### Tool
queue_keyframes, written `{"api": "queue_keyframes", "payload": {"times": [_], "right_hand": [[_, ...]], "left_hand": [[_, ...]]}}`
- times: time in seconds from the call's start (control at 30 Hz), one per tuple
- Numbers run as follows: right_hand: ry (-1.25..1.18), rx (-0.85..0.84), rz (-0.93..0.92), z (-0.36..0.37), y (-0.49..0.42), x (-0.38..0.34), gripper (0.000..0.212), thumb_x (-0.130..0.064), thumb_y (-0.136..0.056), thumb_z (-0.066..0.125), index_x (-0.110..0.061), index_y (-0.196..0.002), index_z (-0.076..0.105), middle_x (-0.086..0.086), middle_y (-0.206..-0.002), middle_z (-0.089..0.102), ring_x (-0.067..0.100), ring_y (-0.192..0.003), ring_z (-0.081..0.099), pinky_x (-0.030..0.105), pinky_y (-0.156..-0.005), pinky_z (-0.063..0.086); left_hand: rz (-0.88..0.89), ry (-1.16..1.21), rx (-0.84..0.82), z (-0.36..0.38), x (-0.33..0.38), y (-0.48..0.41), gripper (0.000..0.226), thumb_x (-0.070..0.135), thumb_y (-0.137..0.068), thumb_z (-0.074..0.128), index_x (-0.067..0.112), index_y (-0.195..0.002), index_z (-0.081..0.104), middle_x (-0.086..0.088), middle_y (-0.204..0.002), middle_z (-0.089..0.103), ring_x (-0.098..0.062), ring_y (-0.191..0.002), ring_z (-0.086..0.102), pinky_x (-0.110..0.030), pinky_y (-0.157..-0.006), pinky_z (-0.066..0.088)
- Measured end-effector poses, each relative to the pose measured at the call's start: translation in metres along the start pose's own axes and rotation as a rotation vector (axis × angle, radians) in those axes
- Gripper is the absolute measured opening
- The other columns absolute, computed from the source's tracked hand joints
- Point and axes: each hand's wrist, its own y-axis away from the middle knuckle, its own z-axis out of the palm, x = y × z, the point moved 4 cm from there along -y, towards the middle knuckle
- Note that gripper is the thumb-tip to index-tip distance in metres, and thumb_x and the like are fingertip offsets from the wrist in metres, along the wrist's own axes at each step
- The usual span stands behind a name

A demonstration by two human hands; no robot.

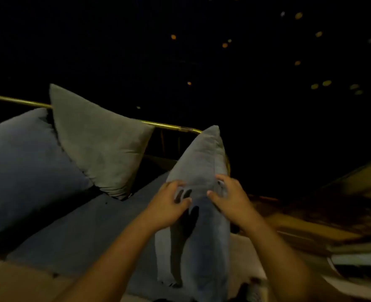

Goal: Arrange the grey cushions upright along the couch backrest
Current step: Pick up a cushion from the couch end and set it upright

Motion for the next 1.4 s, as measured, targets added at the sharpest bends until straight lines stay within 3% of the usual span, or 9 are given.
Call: {"api": "queue_keyframes", "payload": {"times": [0.2, 0.33, 0.5, 0.7, 0.87, 1.03, 1.2, 1.3, 1.4], "right_hand": [[-0.073, 0.139, 0.294, 0.035, 0.022, 0.018, 0.057, -0.033, -0.092, 0.056, -0.025, -0.144, 0.033, 0.008, -0.151, 0.036, 0.028, -0.136, 0.038, 0.039, -0.109, 0.036], [-0.122, 0.112, 0.289, 0.050, 0.016, 0.011, 0.045, -0.033, -0.097, 0.044, -0.032, -0.141, 0.037, 0.003, -0.146, 0.044, 0.021, -0.130, 0.044, 0.029, -0.102, 0.036], [-0.291, -0.083, 0.156, 0.076, 0.011, -0.010, 0.036, -0.025, -0.100, 0.040, -0.031, -0.135, 0.046, -0.005, -0.139, 0.052, 0.005, -0.125, 0.046, 0.026, -0.107, 0.037], [-0.374, -0.128, 0.171, 0.101, 0.000, -0.017, 0.039, -0.028, -0.096, 0.050, -0.029, -0.134, 0.041, -0.009, -0.115, 0.057, 0.011, -0.108, 0.056, 0.026, -0.094, 0.046], [-0.228, -0.241, 0.271, 0.123, -0.003, 0.003, 0.047, -0.032, -0.093, 0.055, -0.021, -0.136, 0.041, 0.003, -0.128, 0.053, 0.022, -0.118, 0.054, 0.039, -0.102, 0.044], [-0.233, -0.191, 0.386, 0.143, -0.013, 0.015, 0.041, -0.028, -0.093, 0.055, -0.016, -0.131, 0.047, 0.010, -0.131, 0.055, 0.022, -0.113, 0.055, 0.037, -0.101, 0.044], [-0.233, -0.126, 0.493, 0.185, -0.027, 0.006, 0.040, -0.032, -0.093, 0.055, -0.016, -0.129, 0.049, 0.007, -0.129, 0.055, 0.026, -0.117, 0.054, 0.034, -0.099, 0.043], [-0.230, -0.016, 0.555, 0.213, -0.041, -0.005, 0.039, -0.041, -0.090, 0.054, -0.023, -0.125, 0.053, 0.008, -0.131, 0.055, 0.027, -0.113, 0.055, 0.036, -0.098, 0.044], [-0.224, 0.051, 0.606, 0.238, -0.051, -0.020, 0.049, -0.042, -0.091, 0.055, -0.022, -0.135, 0.048, 0.009, -0.142, 0.045, 0.031, -0.124, 0.048, 0.037, -0.102, 0.041]], "left_hand": [[0.050, -0.123, -0.129, 0.006, -0.010, -0.028, 0.058, 0.037, -0.088, 0.058, 0.028, -0.140, 0.034, -0.003, -0.152, 0.025, -0.022, -0.137, 0.033, -0.031, -0.107, 0.032], [0.025, -0.106, -0.111, 0.001, -0.016, -0.038, 0.061, 0.042, -0.087, 0.057, 0.031, -0.142, 0.033, -0.004, -0.155, 0.019, -0.023, -0.141, 0.027, -0.035, -0.110, 0.028], [-0.147, -0.132, 0.029, -0.028, -0.041, -0.037, 0.090, 0.062, -0.074, 0.061, 0.025, -0.146, 0.022, -0.013, -0.154, 0.018, -0.036, -0.138, 0.029, -0.048, -0.111, 0.031], [-0.460, -0.220, 0.042, -0.057, -0.086, -0.018, 0.124, 0.074, -0.063, 0.063, 0.026, -0.148, -0.013, -0.016, -0.159, 0.002, -0.045, -0.141, 0.016, -0.055, -0.113, 0.023], [-0.581, -0.183, 0.171, -0.082, -0.121, -0.009, 0.116, 0.069, -0.063, 0.065, 0.031, -0.149, -0.002, -0.020, -0.153, 0.018, -0.050, -0.132, 0.030, -0.060, -0.105, 0.033], [-0.594, -0.148, 0.231, -0.109, -0.151, -0.012, 0.109, 0.069, -0.058, 0.056, 0.029, -0.147, 0.007, -0.019, -0.150, 0.026, -0.049, -0.128, 0.035, -0.061, -0.102, 0.036], [-0.555, -0.177, 0.163, -0.121, -0.173, -0.032, 0.139, 0.093, -0.036, 0.053, 0.025, -0.148, 0.005, -0.019, -0.152, 0.022, -0.047, -0.133, 0.031, -0.061, -0.106, 0.031], [-0.485, -0.090, 0.122, -0.127, -0.191, -0.056, 0.135, 0.087, -0.034, 0.064, 0.018, -0.142, 0.021, -0.017, -0.144, 0.039, -0.042, -0.125, 0.045, -0.057, -0.099, 0.041], [-0.447, 0.063, 0.126, -0.157, -0.227, -0.076, 0.100, 0.055, -0.050, 0.085, 0.013, -0.131, 0.043, -0.013, -0.131, 0.056, -0.034, -0.116, 0.056, -0.042, -0.093, 0.048]]}}
